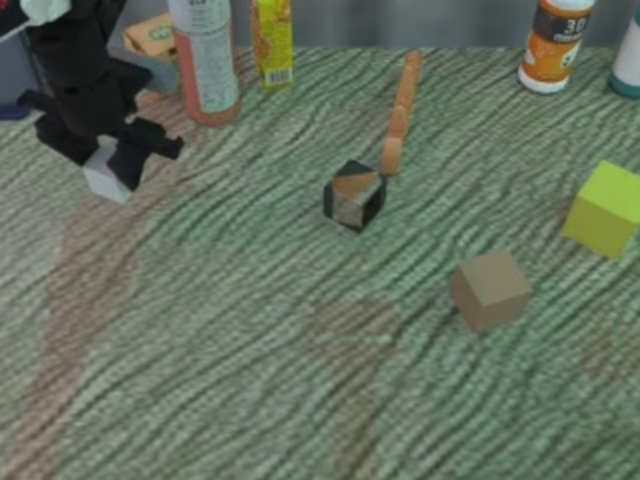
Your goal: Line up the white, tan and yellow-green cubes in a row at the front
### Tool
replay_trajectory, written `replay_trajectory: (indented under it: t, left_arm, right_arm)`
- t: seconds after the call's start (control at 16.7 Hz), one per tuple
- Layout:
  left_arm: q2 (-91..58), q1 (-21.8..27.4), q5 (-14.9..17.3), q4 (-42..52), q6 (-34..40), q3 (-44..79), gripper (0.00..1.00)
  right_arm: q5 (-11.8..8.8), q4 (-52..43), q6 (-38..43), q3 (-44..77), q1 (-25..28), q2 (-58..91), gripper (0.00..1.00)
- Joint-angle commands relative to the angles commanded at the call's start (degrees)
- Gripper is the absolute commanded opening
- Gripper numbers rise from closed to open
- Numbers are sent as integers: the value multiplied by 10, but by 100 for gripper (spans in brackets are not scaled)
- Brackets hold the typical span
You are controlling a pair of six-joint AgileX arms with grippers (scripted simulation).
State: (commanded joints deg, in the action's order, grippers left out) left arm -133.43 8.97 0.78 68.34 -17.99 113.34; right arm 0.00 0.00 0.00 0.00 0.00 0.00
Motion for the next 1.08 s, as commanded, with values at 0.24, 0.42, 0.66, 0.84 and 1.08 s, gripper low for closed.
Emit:
replay_trajectory:
  t: [0.24, 0.42, 0.66, 0.84, 1.08]
  left_arm:
    - [-8, 47, -2, 9, 61, 15, 0]
    - [-16, 119, -5, 21, 166, 30, 0]
    - [-23, 241, -9, 40, 372, 41, 0]
    - [-24, 338, -11, 53, 538, 48, 0]
    - [-13, 443, -17, 59, 694, 53, 0]
  right_arm:
    - [0, 0, 0, 0, 0, 0, 100]
    - [0, 0, 0, 0, 0, 0, 100]
    - [0, 0, 0, 0, 0, 0, 100]
    - [0, 0, 0, 0, 0, 0, 100]
    - [0, 0, 0, 0, 0, 0, 100]
